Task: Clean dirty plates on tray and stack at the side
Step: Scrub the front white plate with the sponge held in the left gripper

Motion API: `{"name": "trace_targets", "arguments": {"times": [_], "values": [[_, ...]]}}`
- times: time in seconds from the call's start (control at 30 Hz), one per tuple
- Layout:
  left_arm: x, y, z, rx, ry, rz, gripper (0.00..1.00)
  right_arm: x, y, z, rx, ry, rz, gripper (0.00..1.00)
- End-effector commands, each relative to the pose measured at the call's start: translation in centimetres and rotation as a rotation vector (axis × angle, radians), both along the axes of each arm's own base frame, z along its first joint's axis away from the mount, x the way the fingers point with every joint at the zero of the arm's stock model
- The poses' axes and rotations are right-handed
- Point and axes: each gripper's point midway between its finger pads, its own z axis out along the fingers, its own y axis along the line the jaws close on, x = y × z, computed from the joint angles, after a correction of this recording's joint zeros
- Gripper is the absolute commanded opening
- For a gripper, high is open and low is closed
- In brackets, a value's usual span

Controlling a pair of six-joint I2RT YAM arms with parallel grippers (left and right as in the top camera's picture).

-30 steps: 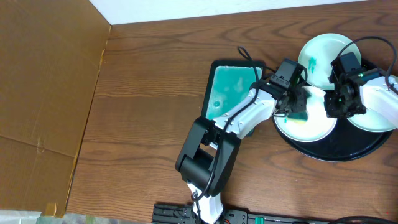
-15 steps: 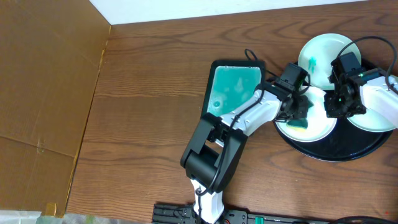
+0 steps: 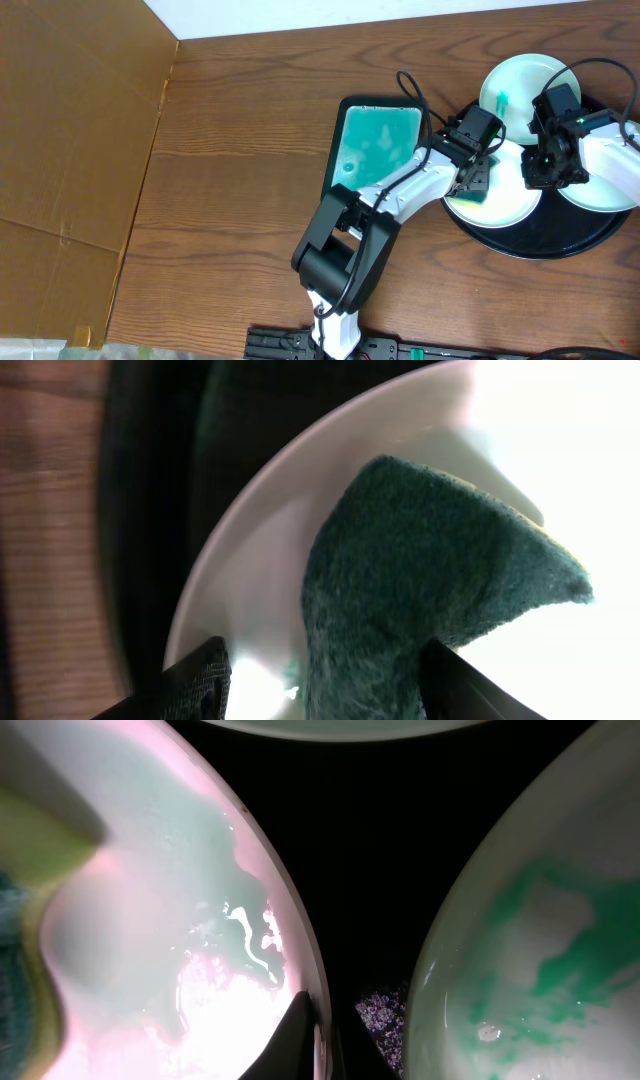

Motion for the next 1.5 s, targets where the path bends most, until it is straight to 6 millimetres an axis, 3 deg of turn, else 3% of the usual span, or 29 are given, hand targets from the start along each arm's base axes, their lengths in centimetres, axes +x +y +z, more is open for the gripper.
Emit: {"name": "trace_targets", "arguments": {"times": [0.0, 0.1, 0.17, 0.3, 0.47, 0.6, 0.77, 0.9, 1.1, 1.33, 1.47], "values": [[0.9, 4.5, 2.3, 0.134, -0.092, 0.082, 0.61, -0.8, 0.2, -1.1, -0.009, 0.034, 0.018, 0.04], [1.1, 3.7, 5.1, 0.062, -0.141, 0.076, 0.57, -0.8, 0.2, -1.1, -0.009, 0.034, 0.021, 0.04], [0.8, 2.9, 5.9, 0.005, -0.133, 0.059, 0.53, -0.8, 0.2, -1.1, -0.009, 0.034, 0.021, 0.05], [-0.6, 1.2, 4.7, -0.077, -0.047, 0.016, 0.49, -0.7, 0.3, -1.1, -0.007, 0.028, 0.022, 0.06], [-1.2, 1.1, 1.9, -0.052, 0.016, 0.007, 0.42, -0.7, 0.3, -1.1, -0.007, 0.027, 0.022, 0.06], [-1.9, -1.0, 0.6, -0.130, 0.069, -0.052, 0.38, -0.7, 0.3, -1.1, -0.007, 0.028, 0.022, 0.06], [-1.2, -2.5, 1.2, -0.178, 0.028, -0.136, 0.38, -0.7, 0.3, -1.1, -0.007, 0.028, 0.022, 0.06], [-0.4, -2.5, 1.8, -0.164, -0.007, -0.151, 0.38, -0.7, 0.3, -1.1, -0.008, 0.028, 0.025, 0.07], [0.6, -1.8, 4.5, -0.145, -0.082, -0.130, 0.38, -0.8, 0.2, -1.1, -0.009, 0.031, 0.025, 0.08], [-0.6, -3.2, 6.6, -0.244, -0.066, -0.174, 0.38, -0.7, 0.2, -1.1, -0.009, 0.030, 0.029, 0.11], [-1.5, -3.5, 5.5, -0.255, -0.023, -0.183, 0.38, -0.7, 0.2, -1.1, -0.009, 0.029, 0.029, 0.11]]}}
